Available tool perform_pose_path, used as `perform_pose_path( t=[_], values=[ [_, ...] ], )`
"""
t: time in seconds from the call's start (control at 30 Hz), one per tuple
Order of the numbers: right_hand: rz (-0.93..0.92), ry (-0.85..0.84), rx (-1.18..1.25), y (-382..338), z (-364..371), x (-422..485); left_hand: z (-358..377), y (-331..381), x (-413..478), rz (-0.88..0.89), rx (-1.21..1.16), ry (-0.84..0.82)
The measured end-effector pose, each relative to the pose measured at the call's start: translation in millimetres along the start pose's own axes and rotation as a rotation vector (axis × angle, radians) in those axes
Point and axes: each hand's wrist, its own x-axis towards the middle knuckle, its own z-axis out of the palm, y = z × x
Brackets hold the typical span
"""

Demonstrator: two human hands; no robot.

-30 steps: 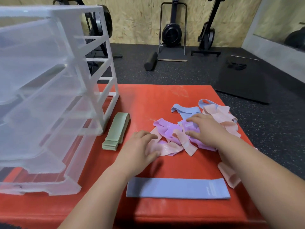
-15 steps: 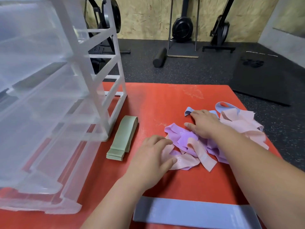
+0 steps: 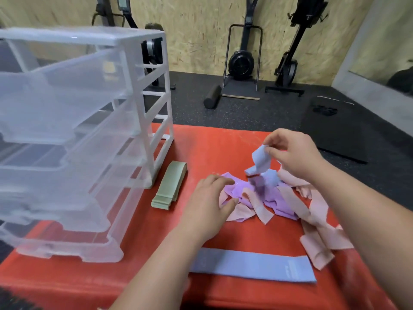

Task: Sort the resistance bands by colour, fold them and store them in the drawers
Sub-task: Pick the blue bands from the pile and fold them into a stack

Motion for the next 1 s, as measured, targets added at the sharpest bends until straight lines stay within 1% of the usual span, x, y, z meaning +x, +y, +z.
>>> perform_pose_path(
  t=[0.17, 0.27, 0.37, 0.47, 0.6, 0.7, 0.8, 0.87, 0.93, 1.0],
  values=[
    [-0.001, 0.054, 0.174, -31, -17, -47, -12, 25, -15, 0.001, -0.114, 0.066],
    [0.037, 0.076, 0.317, -45, -19, -83, -14, 37, -20, -0.080, -0.276, 0.081],
    [0.104, 0.103, 0.461, -58, -18, -116, -17, 50, -24, -0.158, -0.464, 0.052],
    [0.150, 0.132, 0.570, -71, -16, -141, -21, 69, -34, -0.135, -0.564, 0.018],
    [0.177, 0.162, 0.637, -90, -13, -168, -21, 90, -42, -0.060, -0.644, 0.056],
    [0.183, 0.160, 0.661, -96, -11, -189, -21, 94, -45, -0.028, -0.645, 0.081],
    [0.127, 0.131, 0.646, -99, -11, -209, -26, 94, -50, 0.007, -0.572, -0.012],
    [0.122, 0.175, 0.638, -97, -10, -219, -27, 95, -58, 0.013, -0.542, -0.099],
    [0.167, 0.244, 0.683, -89, -5, -227, -29, 95, -67, -0.014, -0.575, -0.182],
    [0.235, 0.268, 0.752, -82, 1, -230, -32, 93, -78, -0.053, -0.589, -0.273]
  ],
)
